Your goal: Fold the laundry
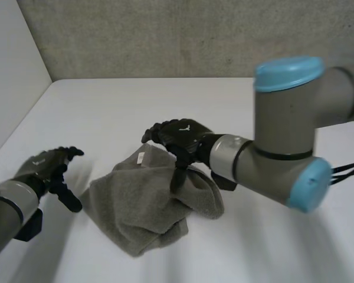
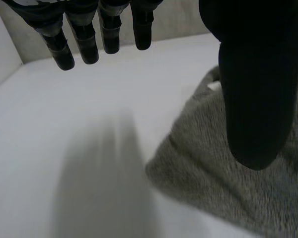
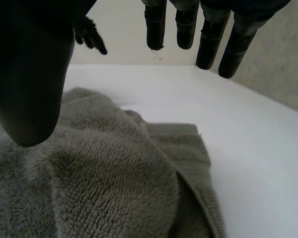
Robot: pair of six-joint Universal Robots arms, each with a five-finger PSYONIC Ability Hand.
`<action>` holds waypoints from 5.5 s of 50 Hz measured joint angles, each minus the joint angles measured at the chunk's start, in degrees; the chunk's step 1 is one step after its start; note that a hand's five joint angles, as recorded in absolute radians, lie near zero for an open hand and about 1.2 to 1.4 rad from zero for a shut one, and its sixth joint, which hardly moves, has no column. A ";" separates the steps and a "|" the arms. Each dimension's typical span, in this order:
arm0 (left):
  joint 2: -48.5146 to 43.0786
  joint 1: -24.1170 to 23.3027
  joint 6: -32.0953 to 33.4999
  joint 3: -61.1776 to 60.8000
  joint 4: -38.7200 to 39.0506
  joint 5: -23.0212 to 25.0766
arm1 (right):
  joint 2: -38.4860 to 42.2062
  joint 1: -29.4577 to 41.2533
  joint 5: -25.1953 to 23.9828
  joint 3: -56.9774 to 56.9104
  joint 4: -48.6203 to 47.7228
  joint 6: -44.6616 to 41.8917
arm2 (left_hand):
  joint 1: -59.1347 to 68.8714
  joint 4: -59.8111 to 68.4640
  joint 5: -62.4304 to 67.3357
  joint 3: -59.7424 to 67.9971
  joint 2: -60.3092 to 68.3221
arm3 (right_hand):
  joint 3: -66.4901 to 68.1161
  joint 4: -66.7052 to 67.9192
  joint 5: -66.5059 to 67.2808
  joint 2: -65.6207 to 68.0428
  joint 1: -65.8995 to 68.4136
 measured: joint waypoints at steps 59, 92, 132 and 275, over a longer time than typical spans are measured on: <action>-6.96 -18.68 5.00 -3.47 24.00 2.86 | -16.43 -10.09 6.93 33.78 5.46 -50.45 | 54.56 58.00 56.22 57.80 57.84 | 0.15 0.37 0.11 0.36 0.28; 17.25 -17.71 9.27 -12.10 21.62 3.20 | 7.17 -13.62 -5.92 -21.10 14.48 -12.53 | 54.56 58.01 56.22 57.82 57.84 | 5.52 4.83 7.17 5.04 5.76; 14.39 -14.41 9.03 -0.41 22.48 3.09 | 7.13 -10.70 15.17 -43.07 -8.72 -1.01 | 54.56 58.03 56.22 57.86 57.86 | 62.13 62.06 61.34 61.55 61.62; -1.76 -10.50 9.18 -10.68 25.37 4.33 | -14.34 -27.55 -1.53 37.26 -3.84 -21.19 | 54.56 58.03 56.71 57.87 57.89 | 25.85 25.28 25.22 25.60 25.58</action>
